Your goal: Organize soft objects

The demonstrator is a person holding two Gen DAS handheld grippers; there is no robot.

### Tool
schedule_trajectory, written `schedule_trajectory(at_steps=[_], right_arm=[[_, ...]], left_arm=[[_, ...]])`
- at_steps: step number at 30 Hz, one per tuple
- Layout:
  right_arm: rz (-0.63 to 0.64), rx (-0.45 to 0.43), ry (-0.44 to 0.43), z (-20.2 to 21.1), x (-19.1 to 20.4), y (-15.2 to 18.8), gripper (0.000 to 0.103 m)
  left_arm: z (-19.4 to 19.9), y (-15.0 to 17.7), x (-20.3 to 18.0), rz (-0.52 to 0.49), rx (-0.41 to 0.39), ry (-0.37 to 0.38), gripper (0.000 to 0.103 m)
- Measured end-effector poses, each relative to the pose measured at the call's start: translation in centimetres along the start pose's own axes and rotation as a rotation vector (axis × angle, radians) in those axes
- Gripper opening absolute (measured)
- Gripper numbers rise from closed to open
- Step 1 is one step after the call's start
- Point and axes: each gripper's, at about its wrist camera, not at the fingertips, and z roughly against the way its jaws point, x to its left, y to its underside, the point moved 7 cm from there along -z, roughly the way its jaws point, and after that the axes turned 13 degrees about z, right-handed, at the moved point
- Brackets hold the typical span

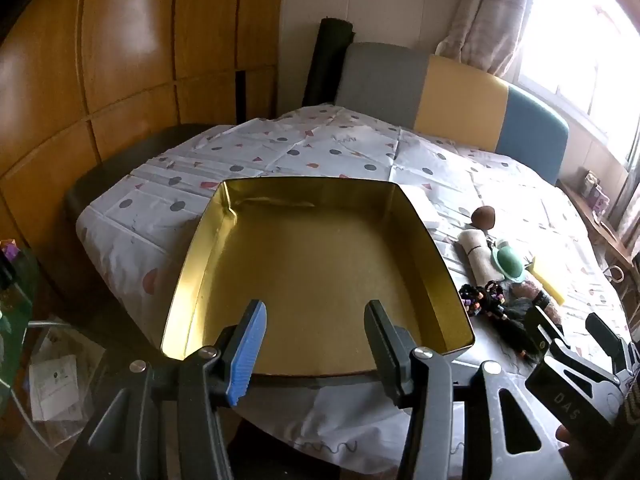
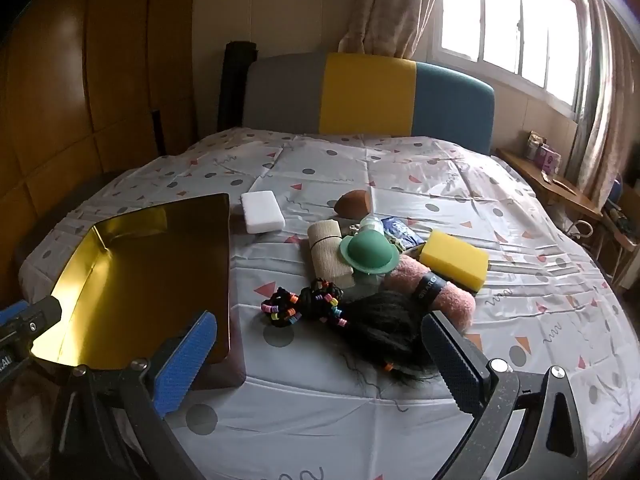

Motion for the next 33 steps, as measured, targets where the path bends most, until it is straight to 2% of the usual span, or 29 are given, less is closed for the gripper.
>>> schedule_trajectory(at_steps=[33], right_arm=[[0.001,-0.004,0.003,0.23,0.09,-0.16,0.103]], left_arm=[[-0.55,0.46,0.24,-0.001,0.037,-0.009,0.052]])
